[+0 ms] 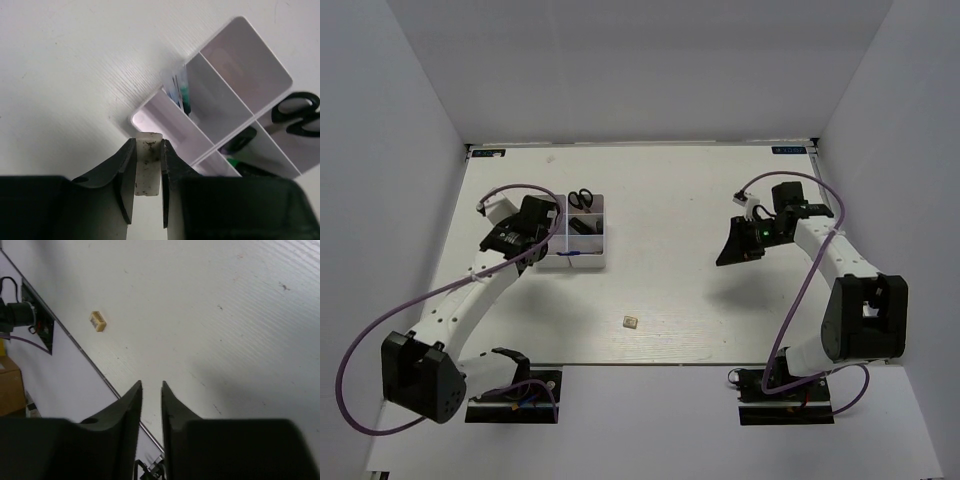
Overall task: Sort the stationery into containers
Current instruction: Place the stationery in the storage box.
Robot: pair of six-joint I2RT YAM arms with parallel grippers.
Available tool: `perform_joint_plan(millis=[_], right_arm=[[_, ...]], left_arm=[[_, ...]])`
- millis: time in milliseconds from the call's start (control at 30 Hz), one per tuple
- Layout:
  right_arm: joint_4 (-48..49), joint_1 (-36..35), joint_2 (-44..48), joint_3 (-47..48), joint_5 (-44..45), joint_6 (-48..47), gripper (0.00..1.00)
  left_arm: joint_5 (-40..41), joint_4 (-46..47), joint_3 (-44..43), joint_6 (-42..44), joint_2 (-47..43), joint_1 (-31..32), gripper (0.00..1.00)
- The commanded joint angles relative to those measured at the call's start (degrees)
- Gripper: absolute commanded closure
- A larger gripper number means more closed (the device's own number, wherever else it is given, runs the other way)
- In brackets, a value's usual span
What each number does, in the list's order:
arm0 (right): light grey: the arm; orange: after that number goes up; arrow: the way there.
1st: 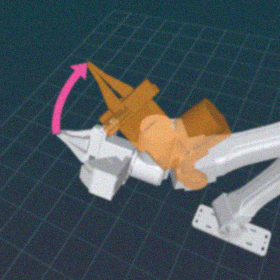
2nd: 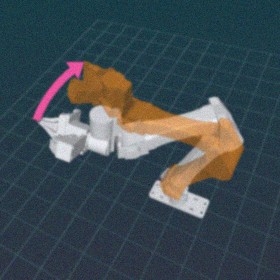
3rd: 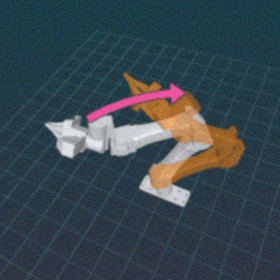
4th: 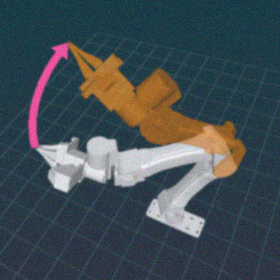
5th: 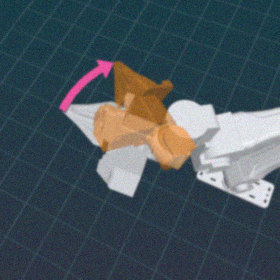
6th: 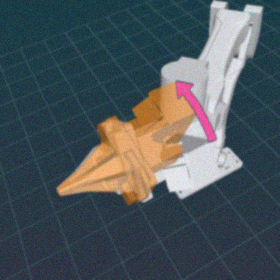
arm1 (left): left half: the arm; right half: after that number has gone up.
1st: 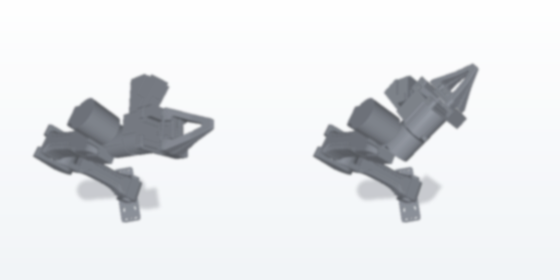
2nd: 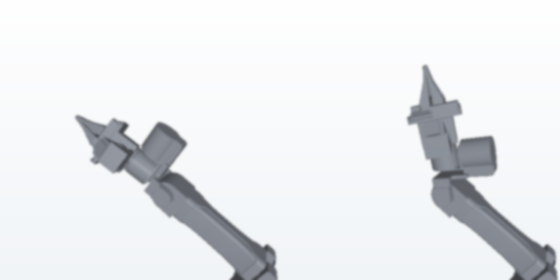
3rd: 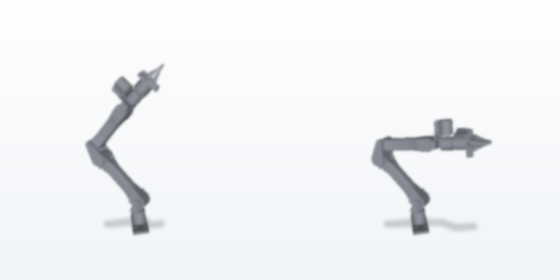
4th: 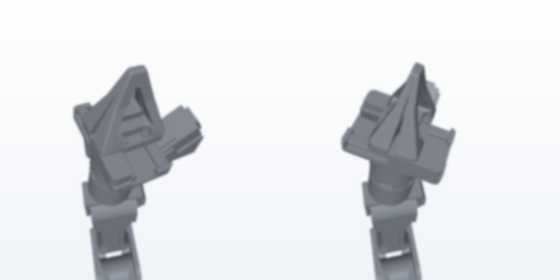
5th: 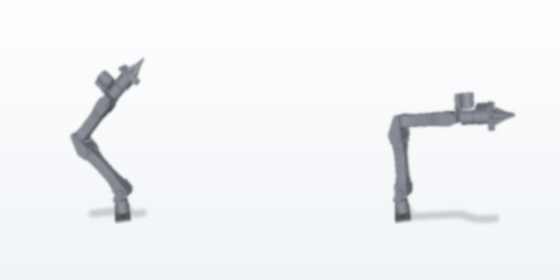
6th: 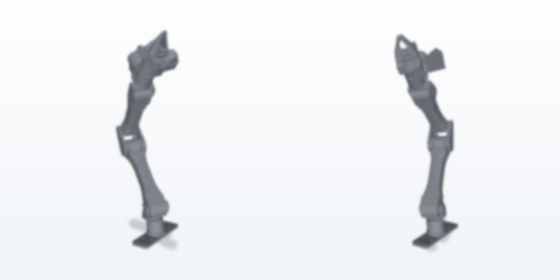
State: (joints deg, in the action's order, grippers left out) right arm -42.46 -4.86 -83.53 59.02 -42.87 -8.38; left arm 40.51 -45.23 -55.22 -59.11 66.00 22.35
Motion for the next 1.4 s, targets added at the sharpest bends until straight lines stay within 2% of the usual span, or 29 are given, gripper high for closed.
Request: perform_joint_plan(millis=[0,133,500,667,733,867,1033,1200,1233,1267,1300,1333,1367], right_arm=[[-1.8,0.4,-0.7,0.3,-5.3,-4.8,0.67],[-5.5,0.7,-2.6,1.8,-10.1,-8.1,0.58],[-7.9,2.4,-3.1,2.1,-13.6,-11.6,0.53],[-8.7,3.3,-3.7,2.4,-14.5,-12.4,0.50],[-9.1,3.7,-4.0,2.3,-15.0,-12.5,0.50],[-9.7,4.2,-4.2,2.6,-15.5,-13.0,0.47],[-10.1,4.1,-4.4,2.7,-15.9,-13.1,0.46],[-10.4,4.3,-4.2,2.8,-15.8,-13.1,0.45],[-10.6,4.2,-4.2,2.9,-15.8,-13.2,0.45],[-10.6,4.2,-3.8,2.9,-15.7,-13.3,0.47],[-10.8,4.2,-3.9,3.0,-15.4,-13.2,0.63],[-10.7,4.2,-4.0,3.3,-14.3,-12.8,0.79],[-10.9,4.2,-4.0,3.5,-12.9,-11.9,0.96]], left_arm=[[0.4,4.7,-3.2,2.3,1.7,-2.6,1.00],[1.6,10.8,-1.7,3.5,4.2,-3.1,1.00],[3.9,24.0,5.6,4.4,9.0,-2.8,1.00],[4.7,26.4,5.6,5.8,10.7,-1.9,0.91],[5.3,26.5,5.6,5.8,11.3,-1.3,0.77],[5.6,27.2,6.8,6.0,11.3,-0.8,0.63],[5.5,27.4,7.6,6.4,10.1,0.0,0.53],[6.1,27.8,7.1,8.1,9.2,1.6,0.51],[6.3,27.7,7.1,8.5,8.7,1.7,0.55],[6.4,27.6,6.6,8.7,8.0,2.2,0.77],[6.4,27.6,6.4,11.4,7.0,3.8,0.93],[6.2,26.5,6.2,12.3,6.5,4.7,1.00],[3.9,25.6,4.7,15.2,5.1,7.6,1.00]])
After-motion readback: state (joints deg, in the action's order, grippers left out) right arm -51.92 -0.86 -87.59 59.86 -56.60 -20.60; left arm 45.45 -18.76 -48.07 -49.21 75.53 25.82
